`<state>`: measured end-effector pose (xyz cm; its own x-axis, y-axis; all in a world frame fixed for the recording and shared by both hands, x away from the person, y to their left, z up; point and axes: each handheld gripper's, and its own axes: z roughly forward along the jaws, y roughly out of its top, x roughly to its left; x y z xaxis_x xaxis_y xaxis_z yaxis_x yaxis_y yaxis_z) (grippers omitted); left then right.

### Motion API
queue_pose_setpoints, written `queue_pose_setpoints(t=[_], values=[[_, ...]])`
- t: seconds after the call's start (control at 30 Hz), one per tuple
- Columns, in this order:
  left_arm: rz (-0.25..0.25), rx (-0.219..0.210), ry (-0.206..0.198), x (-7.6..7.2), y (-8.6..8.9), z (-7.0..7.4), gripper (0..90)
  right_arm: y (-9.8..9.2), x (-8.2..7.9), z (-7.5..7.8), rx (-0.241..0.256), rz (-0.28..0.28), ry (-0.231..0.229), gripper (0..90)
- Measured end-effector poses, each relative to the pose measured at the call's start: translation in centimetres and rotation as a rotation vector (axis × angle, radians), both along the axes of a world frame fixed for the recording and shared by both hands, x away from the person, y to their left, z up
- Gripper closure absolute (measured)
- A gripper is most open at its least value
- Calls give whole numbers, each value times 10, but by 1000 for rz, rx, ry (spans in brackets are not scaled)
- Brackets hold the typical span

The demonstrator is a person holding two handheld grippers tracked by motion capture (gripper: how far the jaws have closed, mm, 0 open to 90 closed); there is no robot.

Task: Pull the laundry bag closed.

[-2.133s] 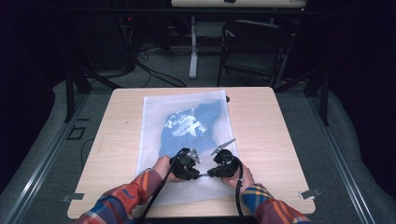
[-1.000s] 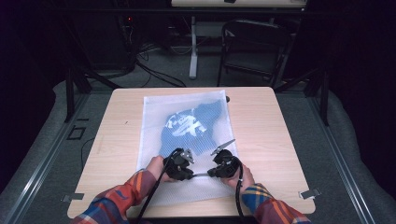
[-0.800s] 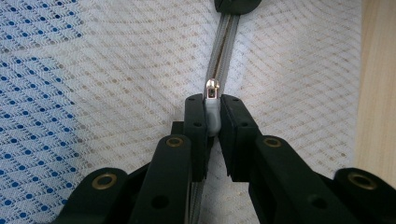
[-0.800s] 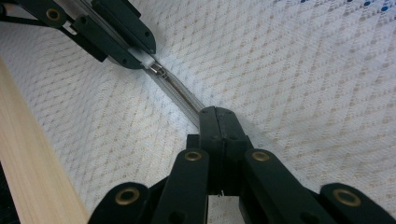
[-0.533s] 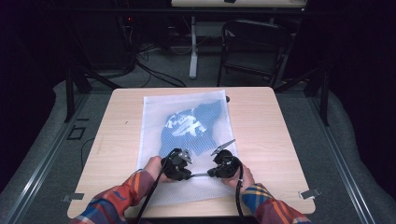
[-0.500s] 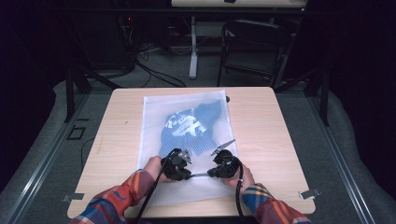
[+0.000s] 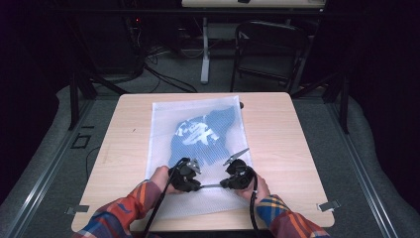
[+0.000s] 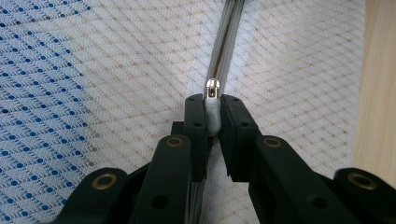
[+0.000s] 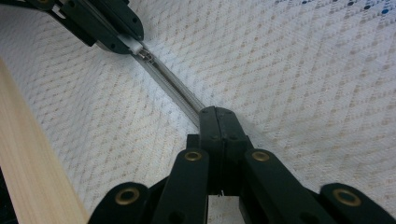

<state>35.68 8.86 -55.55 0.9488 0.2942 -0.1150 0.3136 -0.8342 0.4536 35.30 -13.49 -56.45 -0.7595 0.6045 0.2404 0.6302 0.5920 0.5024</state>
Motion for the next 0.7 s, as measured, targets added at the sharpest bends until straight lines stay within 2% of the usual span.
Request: queue_pose_setpoints(t=[0.7], values=[[3, 13, 12, 0, 14, 0, 818, 0, -1, 0, -4, -5, -8, 900]])
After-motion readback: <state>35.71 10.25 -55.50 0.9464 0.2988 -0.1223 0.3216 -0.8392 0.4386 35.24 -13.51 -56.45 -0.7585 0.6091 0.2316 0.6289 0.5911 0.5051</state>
